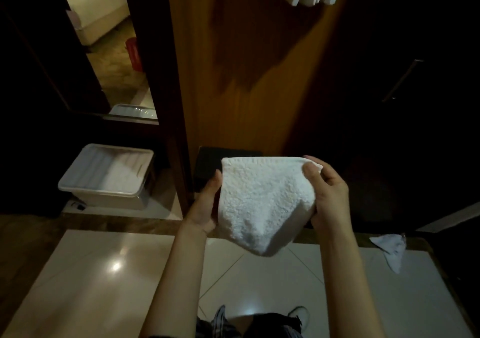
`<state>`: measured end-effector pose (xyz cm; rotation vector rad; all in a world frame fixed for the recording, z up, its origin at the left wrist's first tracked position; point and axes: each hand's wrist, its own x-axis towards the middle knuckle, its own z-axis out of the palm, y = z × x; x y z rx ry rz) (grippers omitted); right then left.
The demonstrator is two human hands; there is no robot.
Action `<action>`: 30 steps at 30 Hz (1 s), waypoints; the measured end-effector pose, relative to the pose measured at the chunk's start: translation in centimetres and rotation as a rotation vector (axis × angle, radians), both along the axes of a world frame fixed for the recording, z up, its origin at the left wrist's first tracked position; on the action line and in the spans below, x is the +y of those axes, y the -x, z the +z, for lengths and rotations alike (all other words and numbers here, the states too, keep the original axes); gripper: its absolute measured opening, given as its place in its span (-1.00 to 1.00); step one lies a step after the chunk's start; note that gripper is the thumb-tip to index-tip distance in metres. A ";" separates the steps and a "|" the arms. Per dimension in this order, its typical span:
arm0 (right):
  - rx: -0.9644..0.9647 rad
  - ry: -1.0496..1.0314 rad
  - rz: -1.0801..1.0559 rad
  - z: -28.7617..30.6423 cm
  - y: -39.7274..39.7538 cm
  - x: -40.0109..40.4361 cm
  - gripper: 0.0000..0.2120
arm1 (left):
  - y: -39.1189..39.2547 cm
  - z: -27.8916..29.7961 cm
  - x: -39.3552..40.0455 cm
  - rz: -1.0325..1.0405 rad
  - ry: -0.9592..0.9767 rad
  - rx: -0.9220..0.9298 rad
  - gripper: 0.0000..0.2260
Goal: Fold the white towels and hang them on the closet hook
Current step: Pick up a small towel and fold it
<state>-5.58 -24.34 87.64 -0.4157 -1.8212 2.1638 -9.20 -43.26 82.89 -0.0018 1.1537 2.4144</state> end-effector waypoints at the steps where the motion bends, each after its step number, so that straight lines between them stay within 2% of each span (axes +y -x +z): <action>1: -0.002 0.064 0.004 -0.1 0.2 -0.2 -0.90 | -0.2 -0.3 0.1 -0.078 -0.048 -0.008 -0.27; 4: -0.056 0.194 0.002 -0.1 0.5 -0.6 -0.81 | -0.8 0.1 -0.1 -0.240 -0.051 0.069 -0.36; 7: -0.082 0.243 0.004 -0.1 0.7 -0.4 -0.72 | -0.4 0.4 -0.6 -0.354 0.016 0.142 -0.21; 8: -0.080 0.277 -0.007 -0.1 0.7 -0.4 -0.69 | -0.4 0.6 -0.7 -0.365 0.057 0.177 -0.23; 11: -0.064 0.367 -0.009 -0.6 0.9 0.2 -0.61 | -0.2 0.7 -0.3 -0.289 0.173 0.157 -0.46; 13: -0.057 0.318 0.122 -1.1 0.9 0.9 -0.57 | 0.2 0.7 0.1 -0.188 0.190 0.121 -0.63; 15: -0.114 0.276 0.307 -2.0 0.7 1.5 -0.45 | 0.7 1.2 0.1 -0.059 0.128 0.065 -0.72; 17: -0.229 0.250 0.437 -3.5 0.5 1.8 -0.48 | 1.1 1.9 -0.1 0.047 0.058 0.020 -0.70; 19: -0.338 0.137 0.552 -5.6 0.0 1.8 -0.54 | 1.4 2.3 -0.4 0.143 0.041 -0.026 -0.62; 23: -0.420 -0.003 0.744 -7.6 -0.9 1.6 -0.63 | 1.5 2.2 -1.1 0.320 0.045 -0.159 -0.57; 26: -0.443 -0.099 0.702 -7.5 -0.7 1.6 -0.82 | 1.6 1.7 -2.2 0.432 0.018 -0.283 -0.66; 28: -0.447 -0.237 0.560 -7.5 -0.3 1.3 -0.77 | 1.7 1.3 -2.8 0.442 0.025 -0.328 -0.67; 30: -0.368 -0.424 0.411 -7.4 0.1 1.1 -0.73 | 1.5 1.0 -3.0 0.413 0.053 -0.360 -0.61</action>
